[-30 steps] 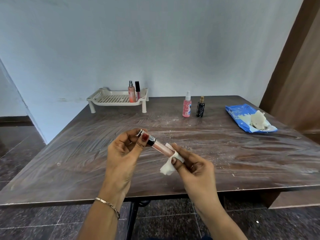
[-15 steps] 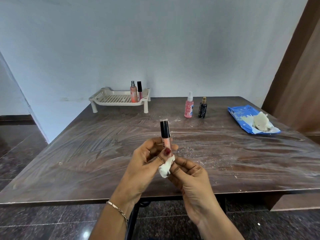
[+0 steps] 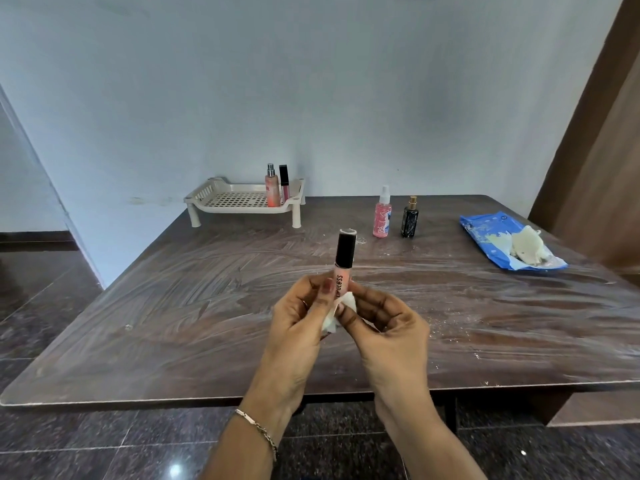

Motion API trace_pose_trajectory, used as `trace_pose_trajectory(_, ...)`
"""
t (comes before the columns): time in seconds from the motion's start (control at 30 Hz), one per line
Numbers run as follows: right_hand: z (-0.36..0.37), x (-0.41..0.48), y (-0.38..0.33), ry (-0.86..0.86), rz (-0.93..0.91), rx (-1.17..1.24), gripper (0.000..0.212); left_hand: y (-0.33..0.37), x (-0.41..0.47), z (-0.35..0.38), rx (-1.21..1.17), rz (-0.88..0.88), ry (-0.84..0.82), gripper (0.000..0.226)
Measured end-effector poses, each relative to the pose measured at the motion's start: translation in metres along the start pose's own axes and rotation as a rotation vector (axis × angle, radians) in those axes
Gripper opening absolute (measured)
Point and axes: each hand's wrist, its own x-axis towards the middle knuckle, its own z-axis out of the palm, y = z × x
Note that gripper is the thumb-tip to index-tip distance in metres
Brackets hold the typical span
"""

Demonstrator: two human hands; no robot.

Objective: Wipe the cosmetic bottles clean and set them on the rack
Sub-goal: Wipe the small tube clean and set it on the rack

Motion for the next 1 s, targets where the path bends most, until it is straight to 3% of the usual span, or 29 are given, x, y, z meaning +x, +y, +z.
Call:
trace_pose_trajectory(0.13, 0.0, 0.007, -0.003, -0.02, 0.01, 0.048, 0.026, -0.001, 0.002, -0.004, 0.059, 0.014, -0.037, 0.026)
trace_pose_trajectory(0.47, 0.001, 0.025, 0.002, 0.015, -0.025, 0.026, 0.025, -0.007, 0.012, -0.007, -0.093, -0.068, -0.082, 0.035)
trace_pose_trajectory(0.63, 0.006, 0.041, 0.009, 0.006, 0.068, 0.042, 0.026, -0.012, 0.022, -0.012, -0.128, -0.119, -0.041, 0.035)
trace_pose_trajectory(0.77, 0.01, 0.052, 0.014, 0.004, 0.106, 0.05, 0.029, -0.015, 0.028, -0.014, -0.096, -0.113, 0.01, 0.053)
trace_pose_trajectory(1.0, 0.007, 0.054, 0.018, -0.1, 0.054, -0.171, 0.016, -0.018, 0.031, -0.009, 0.015, -0.033, 0.082, 0.053)
